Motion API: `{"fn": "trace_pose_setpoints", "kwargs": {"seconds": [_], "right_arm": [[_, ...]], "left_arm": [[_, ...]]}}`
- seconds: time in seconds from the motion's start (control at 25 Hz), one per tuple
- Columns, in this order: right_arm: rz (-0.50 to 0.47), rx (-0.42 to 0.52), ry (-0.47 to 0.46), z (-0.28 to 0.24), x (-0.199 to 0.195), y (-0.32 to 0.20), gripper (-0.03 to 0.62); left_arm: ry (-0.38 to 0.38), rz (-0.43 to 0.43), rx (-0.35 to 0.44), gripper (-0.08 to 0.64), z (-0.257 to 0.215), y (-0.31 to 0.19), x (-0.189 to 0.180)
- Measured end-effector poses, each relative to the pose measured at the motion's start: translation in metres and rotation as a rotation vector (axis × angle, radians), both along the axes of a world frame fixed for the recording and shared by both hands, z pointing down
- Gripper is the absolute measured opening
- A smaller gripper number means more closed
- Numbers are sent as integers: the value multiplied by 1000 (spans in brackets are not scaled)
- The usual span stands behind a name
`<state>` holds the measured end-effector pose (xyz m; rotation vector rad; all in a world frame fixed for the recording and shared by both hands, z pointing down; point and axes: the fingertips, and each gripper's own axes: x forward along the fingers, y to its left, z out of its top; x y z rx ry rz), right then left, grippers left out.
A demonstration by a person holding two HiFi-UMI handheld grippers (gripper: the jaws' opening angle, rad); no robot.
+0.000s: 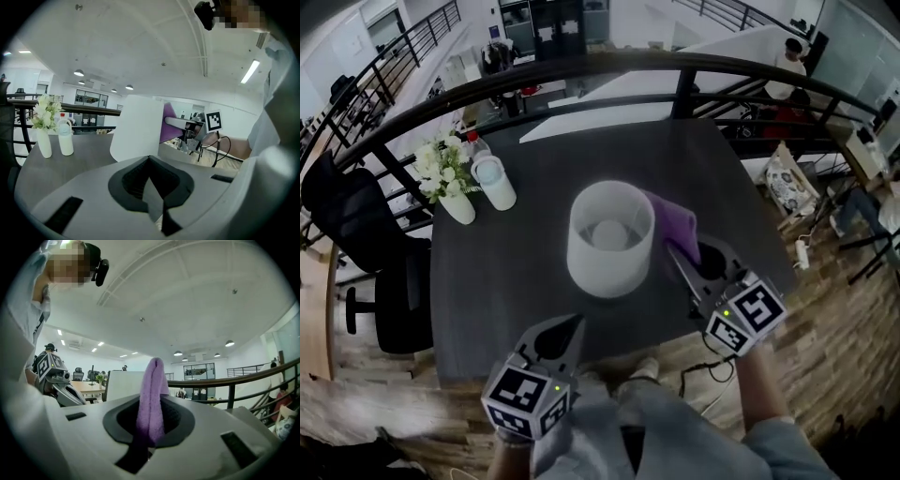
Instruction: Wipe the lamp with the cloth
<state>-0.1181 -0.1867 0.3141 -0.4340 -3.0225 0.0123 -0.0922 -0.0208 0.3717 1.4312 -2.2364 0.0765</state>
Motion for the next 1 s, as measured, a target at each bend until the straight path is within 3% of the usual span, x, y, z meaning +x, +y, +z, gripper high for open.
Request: {"fn": "trace_pose_setpoints", "kwargs": {"seconds": [0.28, 0.52, 0.8, 1.0], "right_arm": [[99, -8, -19, -1, 28, 20, 51], [124, 16, -31, -1, 38, 54, 51], [104, 0, -38, -2, 37, 95, 51], [5, 57, -25, 3, 34, 136, 51]], "left_arm": [[-10, 65, 0, 2, 3, 14, 0], [-10, 84, 5, 2, 6, 33, -6], [-16, 87, 18, 2, 5, 51, -15], [-22, 64, 26, 2, 5, 64, -21]]}}
